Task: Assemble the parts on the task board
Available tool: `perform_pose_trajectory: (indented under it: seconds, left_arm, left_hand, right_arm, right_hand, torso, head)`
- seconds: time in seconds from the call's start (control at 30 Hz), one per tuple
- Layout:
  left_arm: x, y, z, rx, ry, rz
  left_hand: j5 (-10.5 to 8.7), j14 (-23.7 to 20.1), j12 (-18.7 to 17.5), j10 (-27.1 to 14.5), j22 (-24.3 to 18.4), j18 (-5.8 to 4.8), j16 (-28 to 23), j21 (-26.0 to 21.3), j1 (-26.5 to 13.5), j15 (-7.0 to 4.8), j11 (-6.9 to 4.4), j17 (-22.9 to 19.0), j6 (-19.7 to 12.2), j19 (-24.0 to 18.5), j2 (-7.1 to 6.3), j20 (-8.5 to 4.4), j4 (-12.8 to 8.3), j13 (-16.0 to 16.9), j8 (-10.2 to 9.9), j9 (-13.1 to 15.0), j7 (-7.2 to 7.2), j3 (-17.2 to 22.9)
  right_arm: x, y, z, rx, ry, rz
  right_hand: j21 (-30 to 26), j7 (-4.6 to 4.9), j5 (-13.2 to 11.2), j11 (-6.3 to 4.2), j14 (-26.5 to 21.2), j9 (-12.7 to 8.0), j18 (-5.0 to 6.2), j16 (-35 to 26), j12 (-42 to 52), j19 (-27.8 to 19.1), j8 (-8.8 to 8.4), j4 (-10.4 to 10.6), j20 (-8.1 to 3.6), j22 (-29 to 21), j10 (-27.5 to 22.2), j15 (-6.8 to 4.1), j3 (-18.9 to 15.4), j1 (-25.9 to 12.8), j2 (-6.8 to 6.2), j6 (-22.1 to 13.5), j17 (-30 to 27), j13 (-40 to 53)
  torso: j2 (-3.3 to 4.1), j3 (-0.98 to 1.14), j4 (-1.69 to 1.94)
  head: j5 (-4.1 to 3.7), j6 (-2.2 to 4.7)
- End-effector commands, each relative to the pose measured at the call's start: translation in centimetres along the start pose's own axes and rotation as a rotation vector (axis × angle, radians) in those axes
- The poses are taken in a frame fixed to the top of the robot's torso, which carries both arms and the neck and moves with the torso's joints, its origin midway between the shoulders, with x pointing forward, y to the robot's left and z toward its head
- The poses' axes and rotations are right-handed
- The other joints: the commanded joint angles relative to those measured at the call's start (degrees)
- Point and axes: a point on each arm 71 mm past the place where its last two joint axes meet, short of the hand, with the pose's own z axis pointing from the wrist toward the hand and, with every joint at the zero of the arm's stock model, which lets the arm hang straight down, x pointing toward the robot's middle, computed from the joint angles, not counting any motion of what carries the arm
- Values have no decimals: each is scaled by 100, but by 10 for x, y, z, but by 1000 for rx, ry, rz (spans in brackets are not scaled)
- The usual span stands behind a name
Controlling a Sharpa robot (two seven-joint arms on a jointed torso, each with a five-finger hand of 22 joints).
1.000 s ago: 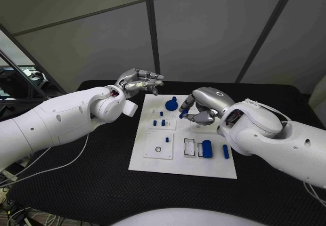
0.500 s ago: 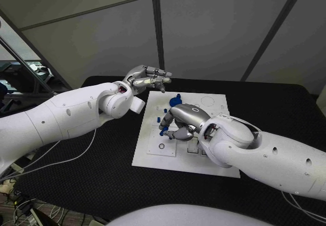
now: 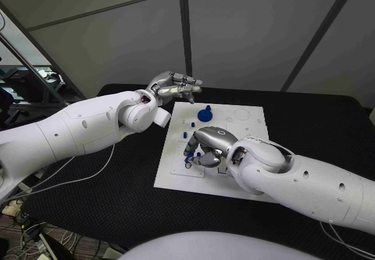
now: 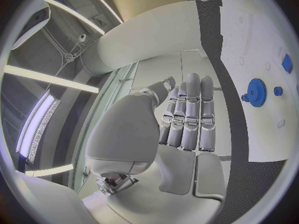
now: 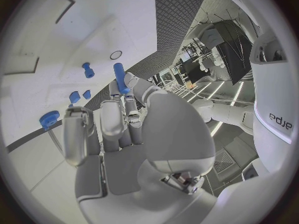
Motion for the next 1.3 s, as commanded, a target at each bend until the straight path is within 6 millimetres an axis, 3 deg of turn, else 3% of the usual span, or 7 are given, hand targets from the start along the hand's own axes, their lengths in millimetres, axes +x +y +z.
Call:
perform_pose_trajectory:
  seconds: [0.03, 0.8, 0.97, 1.1, 1.3]
  left_arm:
    - [1, -1, 1, 6, 5, -7]
    - [0, -1, 1, 3, 7, -7]
    - [0, -1, 0, 2, 6, -7]
    - [0, -1, 0, 1, 7, -7]
    - [0, -1, 0, -2, 8, -7]
  left_hand:
    - [-13, 1, -14, -35, -6, -72, -24, -9, -34, 44, 2, -10, -21, -6, 39, 23, 10, 3, -29, 0, 32, -36]
    - [-12, 3, -13, -36, -10, -72, -29, -16, -31, 44, 1, -13, -22, -3, 49, 24, 10, 4, -31, 0, 30, -35]
    - [-12, 3, -13, -36, -10, -72, -29, -16, -31, 44, 1, -13, -22, -3, 49, 24, 10, 4, -31, 0, 30, -35]
    - [-12, 3, -13, -36, -10, -72, -29, -16, -31, 44, 1, -13, -22, -3, 49, 24, 10, 4, -31, 0, 30, -35]
    - [-13, 4, -13, -39, -13, -72, -34, -21, -33, 44, 1, -15, -23, -2, 51, 24, 10, 4, -33, 1, 30, -38]
  right_arm:
    - [4, 0, 1, -15, 38, -14]
    - [14, -3, 2, 6, 87, -57]
    - [19, 0, 2, -10, 98, -64]
    - [20, 4, 4, -27, 85, -62]
    - [19, 6, 5, -41, 44, -56]
  right_hand:
    - [10, 21, 37, -127, 54, 2, -39, -11, 9, 237, -27, -29, -34, 847, 185, -20, 2, 65, 34, -21, -10, 11]
    - [-9, 32, 29, -116, 45, 4, -34, -29, -24, 224, -50, -45, -28, 827, 169, -10, 11, 28, 16, -40, -41, 16]
    - [-76, 102, 16, -23, 26, -39, -16, -65, -159, 180, -134, -37, 20, 758, -118, 64, 20, -155, -111, -258, -105, -44]
    - [-272, 222, -158, 145, -18, -143, 37, -162, -158, 58, -136, 4, 148, 551, -726, 217, 20, -403, -347, -635, -263, -158]
    - [-398, 137, -238, 185, -44, -207, 77, -230, -149, -13, -133, -6, 214, 424, -985, 247, -116, -488, -497, -944, -383, -144]
  torso:
    - [2, 0, 1]
    - [-2, -4, 0]
    - [-2, -5, -2]
    - [-2, -4, 1]
    - [-3, -4, 5]
  head:
    - [9, -11]
    - [14, -40]
    - [14, -41]
    - [9, -36]
    - [10, -37]
